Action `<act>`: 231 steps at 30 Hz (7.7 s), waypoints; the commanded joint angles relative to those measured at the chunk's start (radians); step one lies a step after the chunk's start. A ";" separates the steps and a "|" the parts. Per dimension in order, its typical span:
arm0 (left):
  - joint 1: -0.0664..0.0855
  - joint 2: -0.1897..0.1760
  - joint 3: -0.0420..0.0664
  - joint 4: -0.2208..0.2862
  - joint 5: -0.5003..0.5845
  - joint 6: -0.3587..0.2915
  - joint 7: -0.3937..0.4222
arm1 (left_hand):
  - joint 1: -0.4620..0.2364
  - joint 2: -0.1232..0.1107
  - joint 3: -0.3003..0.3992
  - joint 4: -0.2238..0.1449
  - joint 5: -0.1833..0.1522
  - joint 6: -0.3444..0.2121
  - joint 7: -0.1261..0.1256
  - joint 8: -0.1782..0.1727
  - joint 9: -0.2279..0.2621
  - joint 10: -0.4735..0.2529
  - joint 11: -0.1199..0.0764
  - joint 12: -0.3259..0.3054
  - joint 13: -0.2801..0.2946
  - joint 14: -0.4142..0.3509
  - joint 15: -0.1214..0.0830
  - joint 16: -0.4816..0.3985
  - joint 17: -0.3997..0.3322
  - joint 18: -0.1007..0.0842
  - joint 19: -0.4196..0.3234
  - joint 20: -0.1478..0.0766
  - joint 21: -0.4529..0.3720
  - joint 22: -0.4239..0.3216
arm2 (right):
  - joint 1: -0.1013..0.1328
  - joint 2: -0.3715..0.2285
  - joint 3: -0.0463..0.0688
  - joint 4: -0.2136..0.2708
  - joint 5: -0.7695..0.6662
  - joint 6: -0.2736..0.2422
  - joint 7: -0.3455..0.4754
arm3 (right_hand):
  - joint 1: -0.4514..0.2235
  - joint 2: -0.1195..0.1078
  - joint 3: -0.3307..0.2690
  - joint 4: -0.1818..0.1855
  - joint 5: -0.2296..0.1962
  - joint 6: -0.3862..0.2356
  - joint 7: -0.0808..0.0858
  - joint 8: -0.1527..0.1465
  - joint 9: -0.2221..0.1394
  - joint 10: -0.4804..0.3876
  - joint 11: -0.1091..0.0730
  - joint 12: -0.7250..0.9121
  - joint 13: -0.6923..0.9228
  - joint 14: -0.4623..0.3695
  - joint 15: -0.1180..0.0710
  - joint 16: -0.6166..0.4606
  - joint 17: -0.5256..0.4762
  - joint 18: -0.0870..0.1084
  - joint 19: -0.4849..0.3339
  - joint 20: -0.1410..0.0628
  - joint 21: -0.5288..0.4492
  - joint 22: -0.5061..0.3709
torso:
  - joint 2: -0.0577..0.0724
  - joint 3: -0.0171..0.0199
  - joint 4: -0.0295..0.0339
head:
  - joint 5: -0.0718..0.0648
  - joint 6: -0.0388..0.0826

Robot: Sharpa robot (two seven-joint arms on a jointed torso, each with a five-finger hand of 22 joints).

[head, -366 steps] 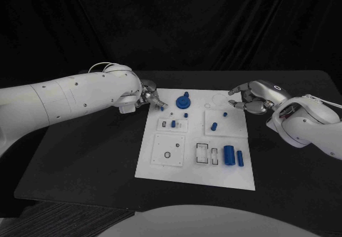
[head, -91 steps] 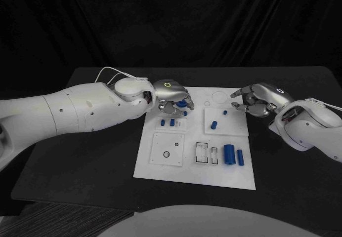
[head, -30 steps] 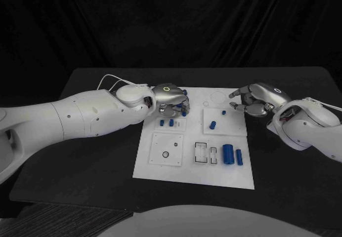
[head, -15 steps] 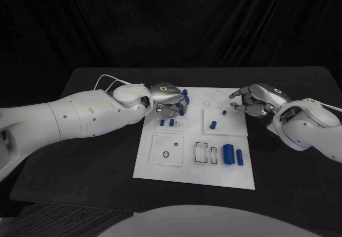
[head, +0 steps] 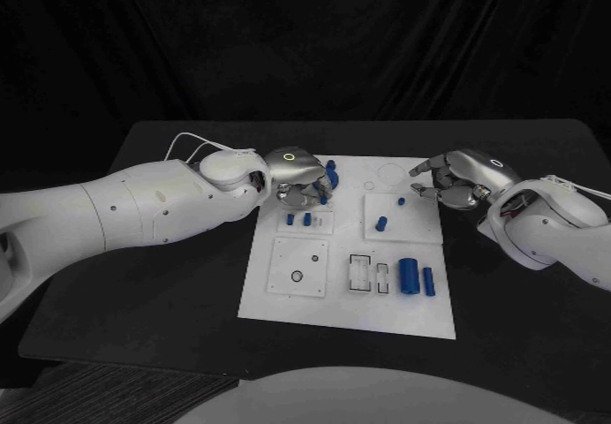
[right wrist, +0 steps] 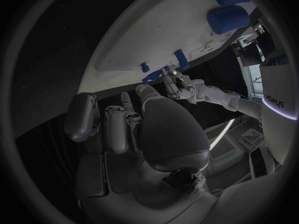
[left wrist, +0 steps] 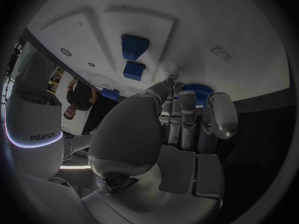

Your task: Assemble the parts on the task board

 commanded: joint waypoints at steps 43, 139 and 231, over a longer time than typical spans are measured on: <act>-0.003 0.002 -0.004 0.004 -0.003 0.034 0.023 | -0.004 -0.013 0.008 -0.012 -0.035 0.043 -0.003 0.062 0.012 0.044 -0.009 0.044 0.048 -0.012 -0.001 0.003 -0.001 0.009 -0.005 0.000 -0.016 0.151 | -0.010 0.004 0.001 -0.003 -0.003 -0.003 -0.009 | 0.006 -0.010 0.008 -0.004 0.003 0.006 0.000 -0.003 -0.002 0.106 0.008 0.004 0.263 0.071 0.007 -0.003 0.109 0.006 -0.003 0.004 -0.003 0.151 | 0.000 -0.0007 -0.0032 | 0.002 0.000; 0.057 -0.117 -0.004 0.122 -0.003 0.095 -0.008 | -0.010 0.001 -0.002 -0.011 -0.017 0.055 0.001 0.049 0.028 0.060 -0.007 0.005 0.059 -0.007 0.002 -0.031 -0.047 0.010 -0.002 0.002 -0.028 0.149 | -0.016 -0.002 0.000 -0.001 -0.003 -0.003 -0.006 | 0.007 -0.012 0.014 -0.006 0.003 0.007 0.000 -0.005 -0.003 0.106 0.007 0.004 0.263 0.070 0.007 -0.007 0.104 0.007 -0.004 0.004 -0.009 0.150 | 0.001 -0.0019 -0.0010 | 0.003 0.000; 0.044 -0.351 -0.005 0.213 1.601 0.360 0.414 | -0.113 0.031 -0.380 0.245 0.121 -0.441 -0.046 -0.027 -0.157 -0.867 -0.034 -0.100 -0.122 -1.151 0.029 -1.229 -0.629 0.093 -1.339 0.023 -1.131 -0.756 | 0.244 -0.073 0.001 0.124 -0.320 0.003 -0.112 | 0.093 -0.113 0.017 0.015 -0.212 0.201 -0.016 0.028 0.014 -0.535 0.015 -0.846 -0.704 0.055 0.016 -0.060 0.050 0.010 -0.006 0.011 -0.055 0.143 | -0.010 -0.0192 0.0038 | -0.041 0.000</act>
